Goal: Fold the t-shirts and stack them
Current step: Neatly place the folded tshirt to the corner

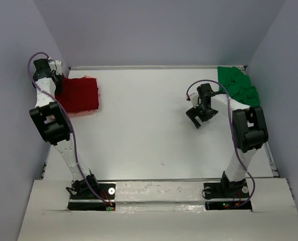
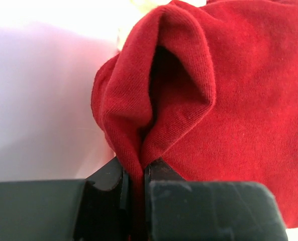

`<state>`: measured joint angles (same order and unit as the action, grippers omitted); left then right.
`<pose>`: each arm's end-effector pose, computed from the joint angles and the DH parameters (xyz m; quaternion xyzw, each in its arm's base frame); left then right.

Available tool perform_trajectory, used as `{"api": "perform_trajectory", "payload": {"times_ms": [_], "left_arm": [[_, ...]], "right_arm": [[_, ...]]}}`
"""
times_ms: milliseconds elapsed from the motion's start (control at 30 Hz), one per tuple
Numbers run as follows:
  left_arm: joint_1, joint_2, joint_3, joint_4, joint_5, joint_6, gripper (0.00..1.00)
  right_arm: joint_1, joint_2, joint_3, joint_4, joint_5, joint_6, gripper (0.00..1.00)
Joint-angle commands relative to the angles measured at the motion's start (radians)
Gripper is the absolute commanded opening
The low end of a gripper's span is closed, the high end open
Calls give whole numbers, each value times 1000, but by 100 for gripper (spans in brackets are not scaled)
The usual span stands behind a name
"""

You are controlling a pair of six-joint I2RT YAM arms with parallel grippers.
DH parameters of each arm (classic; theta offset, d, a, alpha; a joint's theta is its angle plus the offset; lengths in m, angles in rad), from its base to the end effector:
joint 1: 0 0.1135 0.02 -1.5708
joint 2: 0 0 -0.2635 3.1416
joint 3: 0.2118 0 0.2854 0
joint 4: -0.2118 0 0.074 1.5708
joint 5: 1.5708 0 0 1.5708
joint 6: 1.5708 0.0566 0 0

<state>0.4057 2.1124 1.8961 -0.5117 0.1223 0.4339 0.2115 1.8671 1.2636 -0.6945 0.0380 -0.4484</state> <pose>0.4974 0.2061 0.2514 0.0378 0.9104 0.1155 0.3956 0.3875 0.0810 0.1308 -0.3185 0.9379 -0.0348 0.1328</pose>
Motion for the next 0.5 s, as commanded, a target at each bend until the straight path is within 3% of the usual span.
{"api": "perform_trajectory", "payload": {"times_ms": [0,467], "left_arm": [[2,-3,14,94,-82,29,0],[-22,89,24,162,-168,57,0]], "right_arm": [[9,24,26,-10,28,-6,100],[9,47,28,-22,72,-10,100]]}}
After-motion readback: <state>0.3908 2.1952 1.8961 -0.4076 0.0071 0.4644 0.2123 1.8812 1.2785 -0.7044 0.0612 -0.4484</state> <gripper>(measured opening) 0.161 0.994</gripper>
